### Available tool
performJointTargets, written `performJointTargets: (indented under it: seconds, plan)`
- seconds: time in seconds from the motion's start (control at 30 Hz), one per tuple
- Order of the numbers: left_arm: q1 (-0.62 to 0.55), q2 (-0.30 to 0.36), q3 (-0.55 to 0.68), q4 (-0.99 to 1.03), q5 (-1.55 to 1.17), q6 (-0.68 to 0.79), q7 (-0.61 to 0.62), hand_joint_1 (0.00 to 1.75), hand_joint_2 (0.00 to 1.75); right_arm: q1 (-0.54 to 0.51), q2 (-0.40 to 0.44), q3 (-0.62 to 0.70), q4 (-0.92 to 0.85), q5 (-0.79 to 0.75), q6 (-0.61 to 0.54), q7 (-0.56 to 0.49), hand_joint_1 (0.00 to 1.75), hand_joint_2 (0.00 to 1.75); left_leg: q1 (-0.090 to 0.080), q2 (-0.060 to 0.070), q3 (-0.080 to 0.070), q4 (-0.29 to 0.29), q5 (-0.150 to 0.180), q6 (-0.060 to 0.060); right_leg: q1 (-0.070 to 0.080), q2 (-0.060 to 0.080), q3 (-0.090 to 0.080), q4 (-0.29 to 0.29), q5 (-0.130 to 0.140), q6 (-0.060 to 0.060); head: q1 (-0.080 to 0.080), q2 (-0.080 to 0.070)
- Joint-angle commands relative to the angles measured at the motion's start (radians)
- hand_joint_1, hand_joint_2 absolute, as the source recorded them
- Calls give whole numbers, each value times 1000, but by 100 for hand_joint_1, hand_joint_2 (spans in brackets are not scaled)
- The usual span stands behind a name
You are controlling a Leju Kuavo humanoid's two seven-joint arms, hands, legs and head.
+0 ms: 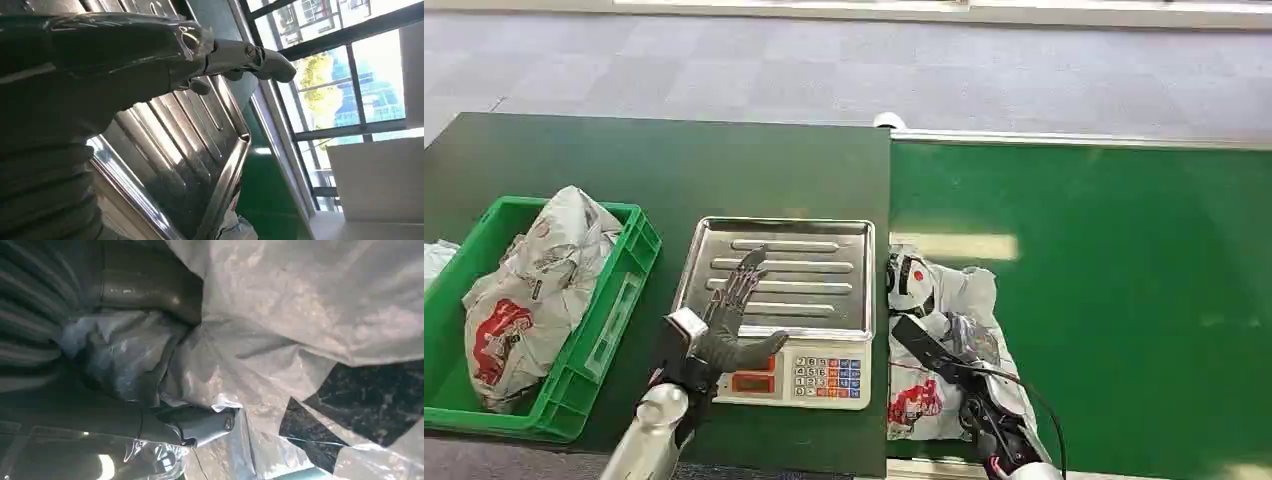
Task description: Moved the parcel from conveyor to table for the left to box.
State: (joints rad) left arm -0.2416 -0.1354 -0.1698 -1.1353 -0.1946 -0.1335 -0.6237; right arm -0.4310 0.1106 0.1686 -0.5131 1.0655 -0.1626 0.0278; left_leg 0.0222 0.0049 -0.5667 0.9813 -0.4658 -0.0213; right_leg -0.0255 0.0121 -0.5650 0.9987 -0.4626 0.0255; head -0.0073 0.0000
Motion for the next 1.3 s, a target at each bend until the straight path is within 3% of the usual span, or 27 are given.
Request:
performJointTargets:
  seconds: [0.03, 0.23, 0.33, 0.4, 0.43, 0.53, 0.6, 0.63, 0.83, 1.1, 1.3]
  plan:
    - [32, 5, 21, -18, -3, 1, 7, 0, 175, 33, 14, -47, -1, -63, -121, -84, 175, 175, 0, -2, -1, -2, 1, 2, 1, -2, 0, -2, 1, -3, 0, 0]
    - [32, 3, 21, -22, -5, 0, 9, 0, 175, 42, 14, -49, -8, -67, -115, -85, 175, 175, 0, -2, -3, -1, 1, 1, 1, -2, -2, -1, 0, -2, 0, 0]
    - [30, 2, 26, -20, -11, -1, 9, 0, 175, 85, 35, -142, -155, -242, -185, -280, 175, 175, 0, -3, -4, -2, 1, 2, 1, -3, -3, -1, 0, -3, 0, 0]
    - [24, 0, 25, -13, -11, -2, 2, 0, 175, 131, 53, -204, -304, -441, -198, -474, 175, 175, 0, -3, -5, -1, 1, 2, 1, -3, -4, -1, 0, -3, 0, 0]
    - [19, -3, 22, -4, -10, -2, -4, 0, 175, 166, 67, -254, -410, -622, -144, -557, 175, 175, 0, -3, -6, 0, 1, 1, 0, -2, -5, 0, 0, -2, 0, 0]
    - [2, -3, 10, 25, -7, 2, -21, 0, 175, 230, 58, -285, -576, -877, -48, -621, 175, 175, -1, -4, -9, 0, 1, 2, 0, -3, -8, 1, 0, -3, 0, 0]
    - [0, -2, 7, 31, -6, 3, -27, 0, 175, 249, 57, -296, -620, -900, -81, -667, 175, 175, -1, -6, -11, 0, 1, 2, 0, -5, -9, 1, -1, -2, 0, 0]
    - [-2, -1, 3, 34, -4, 4, -29, 0, 175, 270, 58, -292, -659, -887, -153, -721, 175, 175, -1, -6, -10, 0, 1, 2, 0, -5, -8, 0, -1, -3, 0, 0]
    - [-16, 2, -6, 40, 4, 16, -33, 0, 175, 332, 42, -235, -919, -987, -327, -726, 175, 175, -1, -4, -12, 0, 1, 1, -1, -4, -11, 1, -1, -1, 0, 0]
    - [-5, -4, 12, 0, 19, 53, -67, 0, 175, 356, 44, -235, -1066, -1013, -394, -726, 175, 175, -1, -4, -11, 0, 1, 2, 0, -4, -10, 1, 0, -2, 0, 0]
    - [-5, -4, 12, 0, 19, 53, -67, 0, 175, 356, 44, -235, -1066, -1013, -394, -726, 175, 175, 0, -2, -10, 0, 0, 1, 0, -2, -9, 0, 0, -1, 0, 0]
